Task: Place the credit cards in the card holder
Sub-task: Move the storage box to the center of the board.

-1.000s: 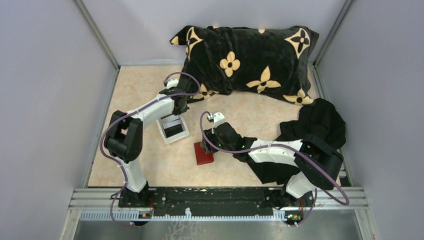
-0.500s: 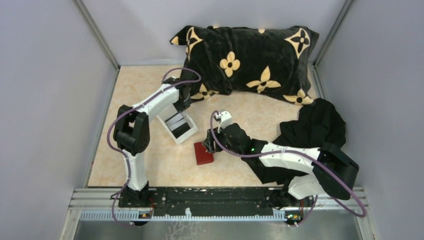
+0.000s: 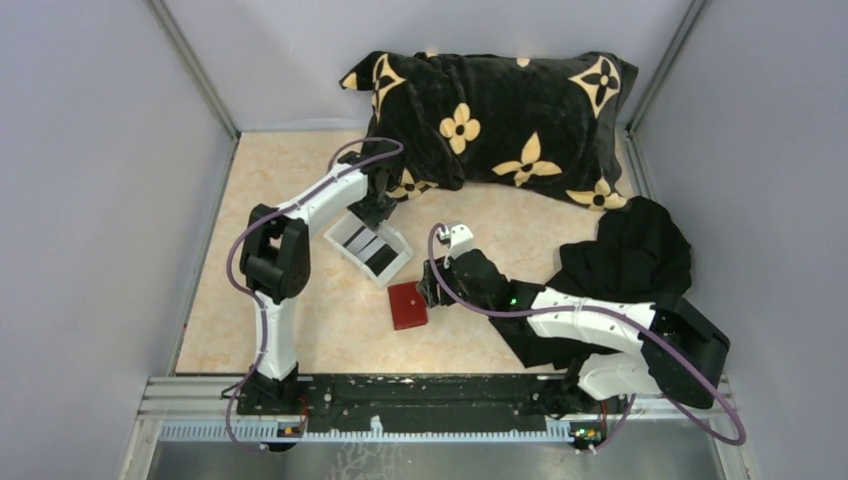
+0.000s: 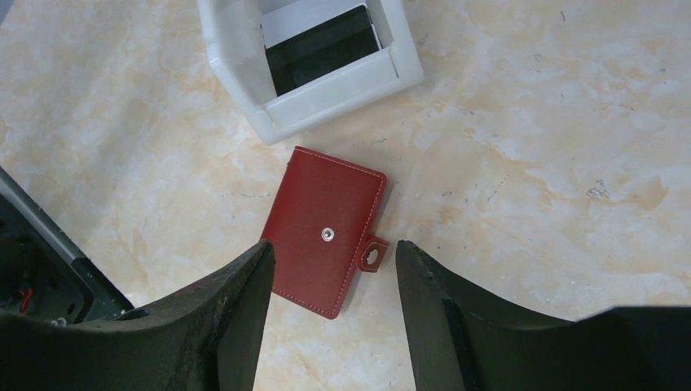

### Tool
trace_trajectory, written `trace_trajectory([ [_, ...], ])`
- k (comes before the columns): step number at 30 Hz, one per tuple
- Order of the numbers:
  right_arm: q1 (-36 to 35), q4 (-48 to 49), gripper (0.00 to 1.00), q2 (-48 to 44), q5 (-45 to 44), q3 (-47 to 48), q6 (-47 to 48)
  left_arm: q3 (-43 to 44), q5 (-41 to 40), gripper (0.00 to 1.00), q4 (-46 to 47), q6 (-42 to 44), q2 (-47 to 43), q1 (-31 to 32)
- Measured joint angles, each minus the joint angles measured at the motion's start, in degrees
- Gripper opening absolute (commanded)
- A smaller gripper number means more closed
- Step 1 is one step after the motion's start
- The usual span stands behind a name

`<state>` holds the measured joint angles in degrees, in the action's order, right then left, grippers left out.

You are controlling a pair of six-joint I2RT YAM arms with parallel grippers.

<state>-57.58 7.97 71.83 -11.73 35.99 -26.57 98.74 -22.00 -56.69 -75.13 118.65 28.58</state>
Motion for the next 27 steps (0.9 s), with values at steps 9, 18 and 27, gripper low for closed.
trace_trajectory([
  [9,0.0,-3.4,0.57,-0.5,-1.6,0.6,1.2,-1.9,0.9,0.71,2.5,-1.0,-1.9,1.6],
  [18,0.0,-4.6,0.58,1.8,-2.7,5.6,2.4,-22.1,-2.2,0.71,19.3,11.0,-19.3,2.4],
  [27,0.0,-5.5,0.57,6.7,-3.4,9.7,3.1,-29.6,-1.9,0.72,34.7,35.5,-22.3,3.2],
])
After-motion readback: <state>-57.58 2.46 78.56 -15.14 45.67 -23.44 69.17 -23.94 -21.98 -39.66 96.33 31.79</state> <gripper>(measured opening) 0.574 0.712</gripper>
